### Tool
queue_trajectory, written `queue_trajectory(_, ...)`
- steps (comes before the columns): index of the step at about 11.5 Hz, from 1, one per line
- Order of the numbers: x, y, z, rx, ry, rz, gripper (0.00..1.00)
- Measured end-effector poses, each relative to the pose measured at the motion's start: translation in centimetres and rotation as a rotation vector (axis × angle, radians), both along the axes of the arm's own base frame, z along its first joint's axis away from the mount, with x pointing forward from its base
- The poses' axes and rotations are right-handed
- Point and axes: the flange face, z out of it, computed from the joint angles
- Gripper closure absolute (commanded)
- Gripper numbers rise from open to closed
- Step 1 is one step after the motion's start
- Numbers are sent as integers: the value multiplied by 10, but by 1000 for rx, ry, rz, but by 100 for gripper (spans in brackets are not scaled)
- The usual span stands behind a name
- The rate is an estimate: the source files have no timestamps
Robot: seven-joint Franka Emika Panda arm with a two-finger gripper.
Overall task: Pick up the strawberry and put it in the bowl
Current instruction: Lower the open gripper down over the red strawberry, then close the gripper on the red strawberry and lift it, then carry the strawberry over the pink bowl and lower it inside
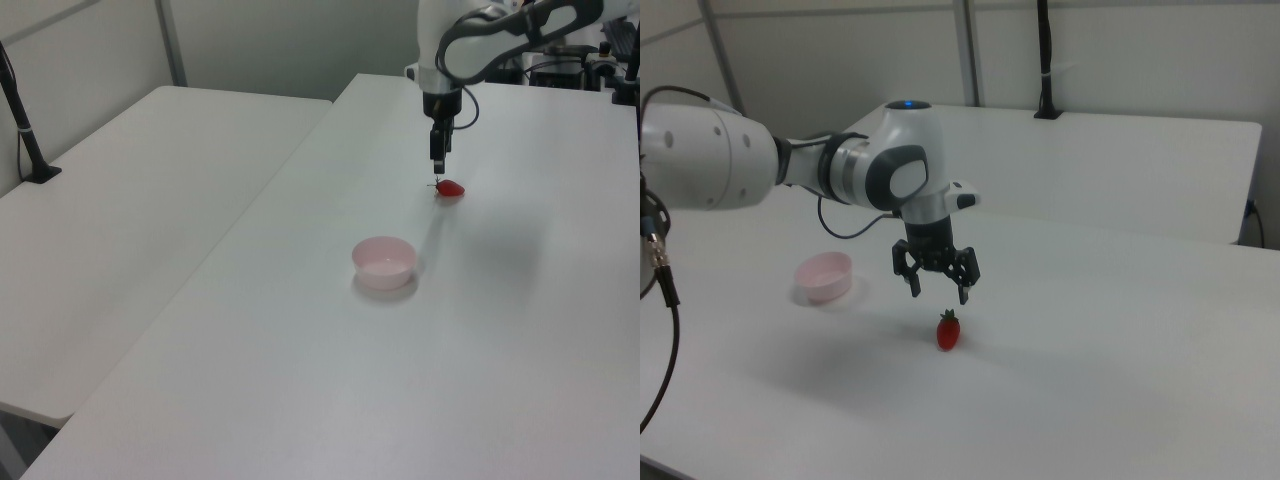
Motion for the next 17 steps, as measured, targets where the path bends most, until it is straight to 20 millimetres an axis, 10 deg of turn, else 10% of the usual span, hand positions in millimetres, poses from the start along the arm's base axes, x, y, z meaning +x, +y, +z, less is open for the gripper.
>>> queue_trajectory(10,-7,1,-64,-81,83,76,55)
queue_trajectory(14,-2,10,-54,-80,60,90,56)
queue_trajectory(17,7,59,-18,-89,-11,79,56)
